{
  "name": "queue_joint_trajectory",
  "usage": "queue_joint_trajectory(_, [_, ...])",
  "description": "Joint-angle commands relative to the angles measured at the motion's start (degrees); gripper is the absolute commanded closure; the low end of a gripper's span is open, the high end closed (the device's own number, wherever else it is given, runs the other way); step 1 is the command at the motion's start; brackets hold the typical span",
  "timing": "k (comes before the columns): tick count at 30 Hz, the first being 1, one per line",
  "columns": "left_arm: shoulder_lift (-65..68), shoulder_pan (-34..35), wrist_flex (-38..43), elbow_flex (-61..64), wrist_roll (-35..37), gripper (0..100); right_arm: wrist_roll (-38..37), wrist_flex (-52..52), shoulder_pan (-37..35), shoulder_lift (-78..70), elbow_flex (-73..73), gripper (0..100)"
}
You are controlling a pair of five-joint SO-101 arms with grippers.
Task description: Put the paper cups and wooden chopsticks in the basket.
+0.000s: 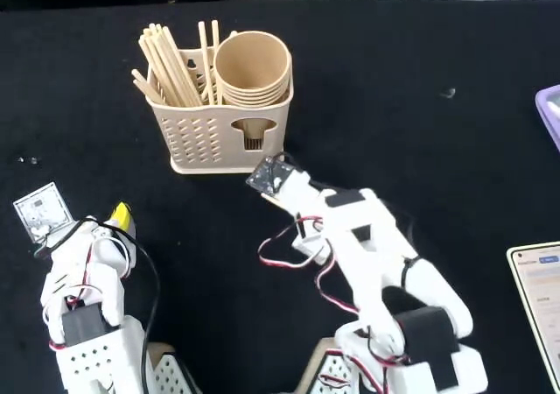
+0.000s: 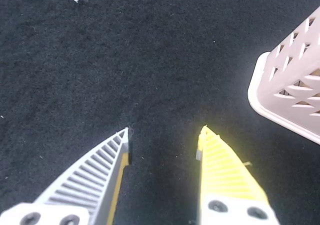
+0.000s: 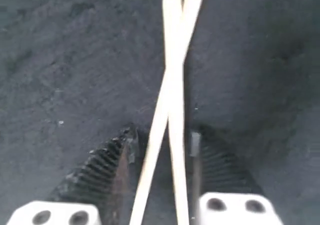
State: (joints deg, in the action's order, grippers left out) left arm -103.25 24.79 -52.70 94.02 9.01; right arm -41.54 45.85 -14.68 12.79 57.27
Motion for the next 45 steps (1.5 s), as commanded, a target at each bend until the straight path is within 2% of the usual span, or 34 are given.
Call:
queue_joint_trajectory(1, [0.1,0.0,1.3,-0.6,0.2,78,-2.1,2.5,0.1,-0.7,-1.6,97.7])
queue_joint_trajectory(6, [0.1,0.0,1.3,-0.6,0.2,78,-4.1,4.1,0.4,1.5,0.0,98.8])
queue_joint_trajectory(10, [0.1,0.0,1.3,-0.6,0.2,78,-4.0,8.2,0.3,10.6,-0.4,98.8])
queue_joint_trajectory(15, [0.1,0.0,1.3,-0.6,0.2,78,2.3,19.5,-2.5,29.9,-7.3,98.8])
queue_joint_trajectory(18, [0.1,0.0,1.3,-0.6,0.2,78,7.6,24.9,-8.6,41.3,-14.2,98.8])
queue_joint_trajectory(20, [0.1,0.0,1.3,-0.6,0.2,78,12.0,23.9,-14.2,47.3,-18.2,98.8])
queue_joint_trajectory(22, [0.1,0.0,1.3,-0.6,0.2,78,16.5,18.5,-18.9,50.4,-21.1,98.8])
queue_joint_trajectory(25, [0.1,0.0,1.3,-0.6,0.2,78,22.2,3.8,-22.9,50.9,-21.7,98.7])
queue_joint_trajectory(30, [0.1,0.0,1.3,-0.5,0.2,78,27.3,-23.1,-25.5,44.8,-20.6,98.7])
queue_joint_trajectory(35, [0.1,0.0,1.3,-0.5,0.2,78,29.2,-42.6,-25.3,30.9,-23.1,98.7])
queue_joint_trajectory(39, [0.1,0.0,1.3,-0.5,0.2,78,29.1,-49.1,-25.1,19.0,-30.6,98.7])
queue_joint_trajectory(45, [0.1,0.0,1.3,-0.5,0.2,78,29.2,-49.7,-21.6,2.7,-43.0,98.7])
